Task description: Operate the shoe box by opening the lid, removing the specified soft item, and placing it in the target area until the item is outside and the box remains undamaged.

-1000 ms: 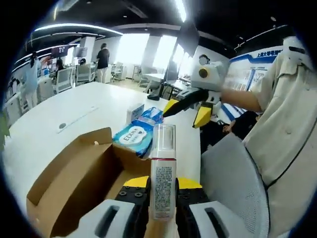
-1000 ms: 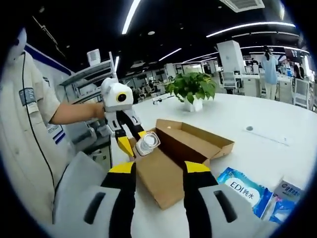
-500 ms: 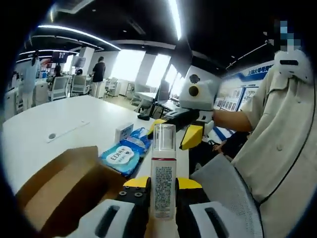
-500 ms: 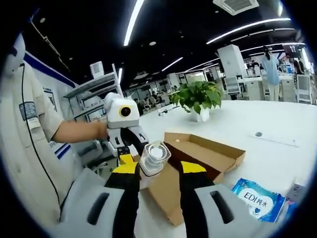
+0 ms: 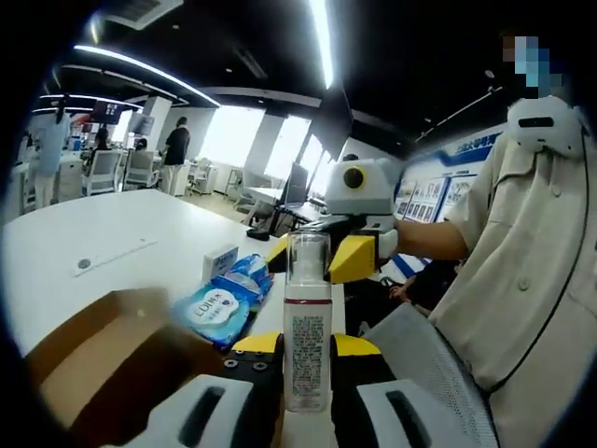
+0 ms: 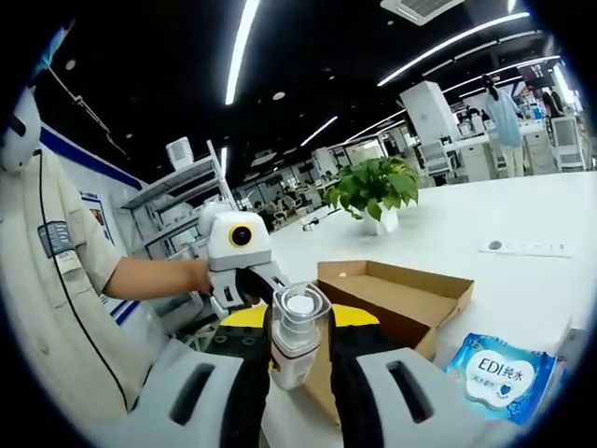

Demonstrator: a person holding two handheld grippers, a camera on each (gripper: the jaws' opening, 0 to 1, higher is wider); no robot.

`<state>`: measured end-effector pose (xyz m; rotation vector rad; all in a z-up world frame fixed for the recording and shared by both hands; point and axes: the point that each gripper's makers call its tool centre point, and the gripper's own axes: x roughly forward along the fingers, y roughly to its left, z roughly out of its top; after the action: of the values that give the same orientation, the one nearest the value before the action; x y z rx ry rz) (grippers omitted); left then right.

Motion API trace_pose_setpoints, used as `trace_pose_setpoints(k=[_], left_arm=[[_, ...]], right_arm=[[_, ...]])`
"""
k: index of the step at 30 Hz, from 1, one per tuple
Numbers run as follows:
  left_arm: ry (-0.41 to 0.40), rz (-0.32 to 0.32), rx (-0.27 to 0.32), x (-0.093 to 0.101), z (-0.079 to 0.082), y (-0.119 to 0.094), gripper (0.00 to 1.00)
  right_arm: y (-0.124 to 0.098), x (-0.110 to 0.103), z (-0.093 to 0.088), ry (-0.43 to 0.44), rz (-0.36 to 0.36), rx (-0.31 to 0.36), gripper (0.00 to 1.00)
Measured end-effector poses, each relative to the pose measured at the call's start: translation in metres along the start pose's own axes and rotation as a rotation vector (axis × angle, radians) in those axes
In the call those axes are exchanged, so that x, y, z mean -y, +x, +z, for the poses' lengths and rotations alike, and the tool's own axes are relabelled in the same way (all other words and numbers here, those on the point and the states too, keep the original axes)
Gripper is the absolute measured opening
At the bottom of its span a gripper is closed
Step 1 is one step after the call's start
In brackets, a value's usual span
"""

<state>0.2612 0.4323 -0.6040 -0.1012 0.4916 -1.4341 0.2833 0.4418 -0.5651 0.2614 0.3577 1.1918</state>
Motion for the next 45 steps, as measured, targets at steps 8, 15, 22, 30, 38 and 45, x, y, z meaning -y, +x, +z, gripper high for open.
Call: trace_pose_setpoints(k=[8,15,22,30,38,45], left_arm=[[0.036,0.047,-0.002,-0.01,0.002,0.003,0.19],[0.075,0.09,-0.038,-0.016,0.002,0.008,0.2],[0.113,0.124,-0.052,-0.022,0.003,0.006,0.29],[0.132,0.184,-0.071,-0.033,0.001,-0.007,0.35],[0.108,0.28,-0.069,-0.043,0.0,-0.031,0.47],[0.091,0.364,-0.073,-0.049,-0.005,-0.053,0.55]], right_arm=[[0.001,0.008,0.001,-0.004,-0.05,-0.01,0.19],[0.003,0.01,0.001,-0.078,-0.061,-0.032,0.18],[0.002,0.012,0.009,-0.096,-0.05,-0.02,0.18],[-0.003,0.024,0.018,-0.139,-0.056,-0.022,0.18],[-0.013,0.044,0.03,-0.175,-0.081,-0.019,0.19],[-0.025,0.067,0.039,-0.224,-0.113,-0.025,0.19]])
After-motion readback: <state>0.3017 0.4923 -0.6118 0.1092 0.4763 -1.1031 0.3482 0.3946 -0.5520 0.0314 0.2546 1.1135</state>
